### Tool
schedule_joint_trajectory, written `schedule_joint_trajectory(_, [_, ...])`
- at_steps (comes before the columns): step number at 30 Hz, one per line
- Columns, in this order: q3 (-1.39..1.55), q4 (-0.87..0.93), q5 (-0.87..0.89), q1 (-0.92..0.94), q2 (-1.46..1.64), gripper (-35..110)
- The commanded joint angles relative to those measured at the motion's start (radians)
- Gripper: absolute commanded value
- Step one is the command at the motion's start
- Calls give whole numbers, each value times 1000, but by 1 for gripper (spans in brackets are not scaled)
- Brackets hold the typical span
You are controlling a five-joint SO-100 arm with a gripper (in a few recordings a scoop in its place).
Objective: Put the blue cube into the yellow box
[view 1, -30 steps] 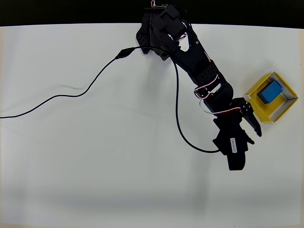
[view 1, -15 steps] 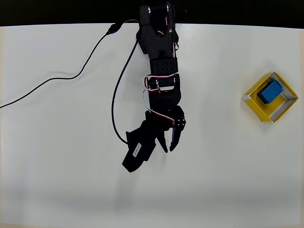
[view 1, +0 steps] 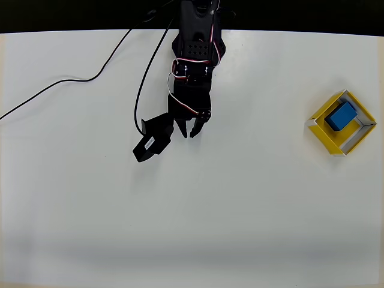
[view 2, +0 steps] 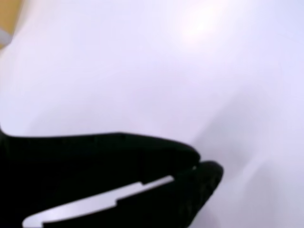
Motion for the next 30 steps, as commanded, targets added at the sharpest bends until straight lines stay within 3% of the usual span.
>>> schedule_joint_trajectory(1, [26,161,31,-37,92,0])
schedule_joint_trajectory(9, [28,557,48,-46,279,0])
schedule_joint_trajectory(30, [28,580,63,-20,301,1])
